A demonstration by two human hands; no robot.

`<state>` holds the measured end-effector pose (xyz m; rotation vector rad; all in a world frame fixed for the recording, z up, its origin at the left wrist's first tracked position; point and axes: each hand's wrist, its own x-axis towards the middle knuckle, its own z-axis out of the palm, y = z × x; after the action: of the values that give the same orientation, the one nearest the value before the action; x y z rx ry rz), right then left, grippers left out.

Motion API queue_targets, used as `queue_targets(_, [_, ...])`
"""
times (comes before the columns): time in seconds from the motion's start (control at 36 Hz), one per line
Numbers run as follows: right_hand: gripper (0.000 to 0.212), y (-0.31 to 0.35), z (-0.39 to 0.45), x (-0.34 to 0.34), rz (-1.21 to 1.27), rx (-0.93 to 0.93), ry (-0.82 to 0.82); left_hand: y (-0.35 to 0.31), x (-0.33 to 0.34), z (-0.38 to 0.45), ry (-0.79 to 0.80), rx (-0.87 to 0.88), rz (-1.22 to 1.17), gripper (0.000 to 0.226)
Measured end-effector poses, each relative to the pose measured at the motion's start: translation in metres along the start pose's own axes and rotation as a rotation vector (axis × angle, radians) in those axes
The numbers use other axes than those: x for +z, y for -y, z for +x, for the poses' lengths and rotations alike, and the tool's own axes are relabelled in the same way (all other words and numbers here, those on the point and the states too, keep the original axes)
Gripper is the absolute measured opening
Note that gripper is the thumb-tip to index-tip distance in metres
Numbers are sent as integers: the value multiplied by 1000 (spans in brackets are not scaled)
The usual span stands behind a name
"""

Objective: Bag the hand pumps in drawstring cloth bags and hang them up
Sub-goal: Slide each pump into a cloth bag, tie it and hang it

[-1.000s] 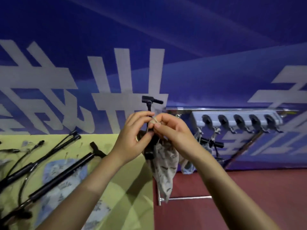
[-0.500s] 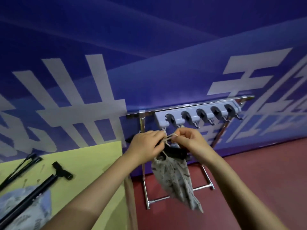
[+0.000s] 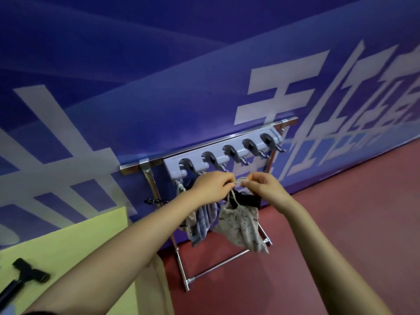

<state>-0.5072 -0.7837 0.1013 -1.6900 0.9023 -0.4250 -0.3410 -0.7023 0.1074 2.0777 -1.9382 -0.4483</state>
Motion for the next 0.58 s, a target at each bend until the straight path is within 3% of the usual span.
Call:
queue_targets(0.14, [19, -16, 29, 0, -32, 9, 33, 11, 10, 24, 0, -128, 8, 20])
queue_targets(0.31, [39, -27, 66, 12, -20, 35, 0, 21, 17, 45, -2, -215, 129, 19])
queue_targets(0.58, [19, -52, 110, 30, 21, 89, -96, 38, 38, 75, -55, -259, 218, 25])
